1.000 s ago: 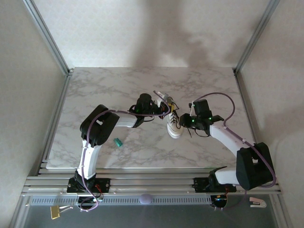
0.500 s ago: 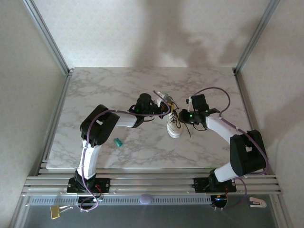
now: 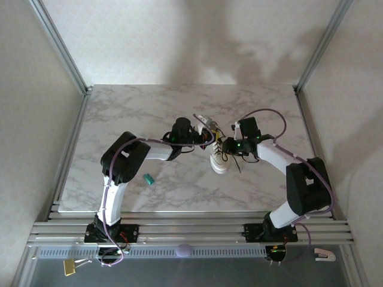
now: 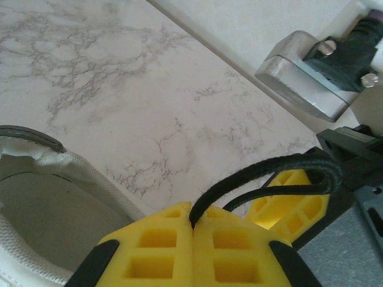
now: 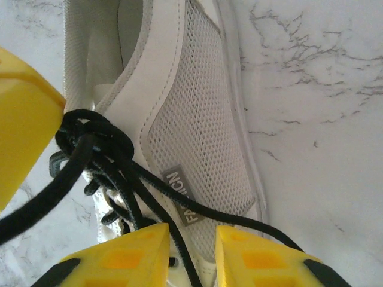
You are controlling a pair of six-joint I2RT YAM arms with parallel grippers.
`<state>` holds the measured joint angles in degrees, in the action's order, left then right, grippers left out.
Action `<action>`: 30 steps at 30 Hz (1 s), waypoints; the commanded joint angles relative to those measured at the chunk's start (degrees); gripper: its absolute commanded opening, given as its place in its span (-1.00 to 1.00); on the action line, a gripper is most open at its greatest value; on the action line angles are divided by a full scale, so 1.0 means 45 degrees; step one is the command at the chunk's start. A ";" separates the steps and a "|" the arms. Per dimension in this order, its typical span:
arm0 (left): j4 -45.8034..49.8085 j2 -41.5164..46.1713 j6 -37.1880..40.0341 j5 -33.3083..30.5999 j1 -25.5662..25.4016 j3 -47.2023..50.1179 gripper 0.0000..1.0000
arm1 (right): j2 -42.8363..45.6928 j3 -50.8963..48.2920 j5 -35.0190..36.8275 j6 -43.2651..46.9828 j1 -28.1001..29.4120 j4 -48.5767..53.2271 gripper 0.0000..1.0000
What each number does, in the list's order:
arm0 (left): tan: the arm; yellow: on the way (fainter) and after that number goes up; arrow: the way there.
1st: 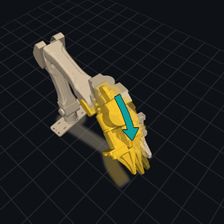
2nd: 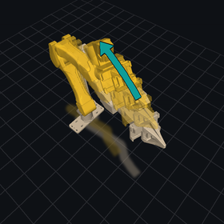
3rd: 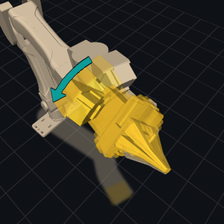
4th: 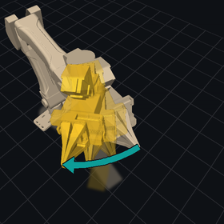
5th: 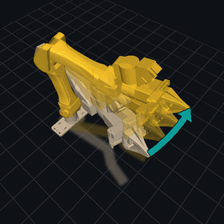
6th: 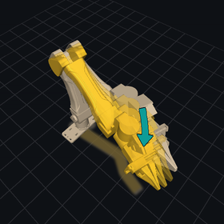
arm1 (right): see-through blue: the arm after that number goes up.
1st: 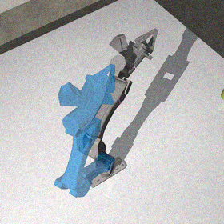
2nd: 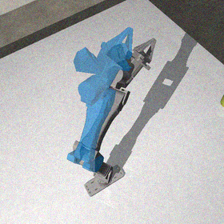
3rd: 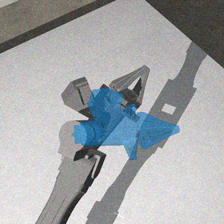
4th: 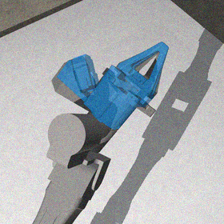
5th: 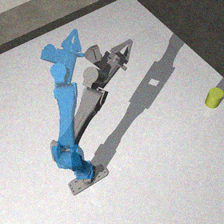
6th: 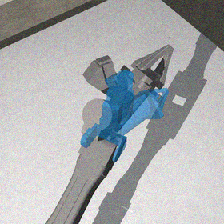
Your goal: Tie the shoes
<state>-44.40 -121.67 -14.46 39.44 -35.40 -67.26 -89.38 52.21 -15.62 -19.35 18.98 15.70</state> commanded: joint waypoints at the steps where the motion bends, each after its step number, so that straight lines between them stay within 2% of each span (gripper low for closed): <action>1: -0.0641 -0.0161 -0.0146 0.0254 0.0181 -0.0023 -1.00 | -0.0335 0.0424 -0.0211 0.0285 -0.0033 0.0160 -0.47; 11: -0.0602 -0.0225 -0.0168 0.0332 0.0190 -0.0119 -1.00 | -0.0528 0.0508 -0.1016 0.0463 0.0001 -0.0067 -0.47; 17: -0.0523 -0.0325 -0.0205 0.0391 0.0190 -0.0287 -1.00 | -0.0775 0.0776 -0.0745 0.0613 0.0098 0.0276 -0.49; 24: -0.0557 -0.0268 -0.0243 0.0358 0.0190 -0.0228 -1.00 | -0.0793 0.0754 -0.0469 0.0464 0.0176 0.0382 -0.79; 30: -0.0641 -0.0212 -0.0322 0.0239 0.0190 -0.0116 -1.00 | 0.0234 0.0140 0.0028 0.0101 0.0200 0.0219 -1.00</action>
<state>-44.47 -121.89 -15.11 39.88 -35.14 -67.26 -91.88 54.24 -17.39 -17.87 19.42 16.19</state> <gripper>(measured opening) 0.056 0.038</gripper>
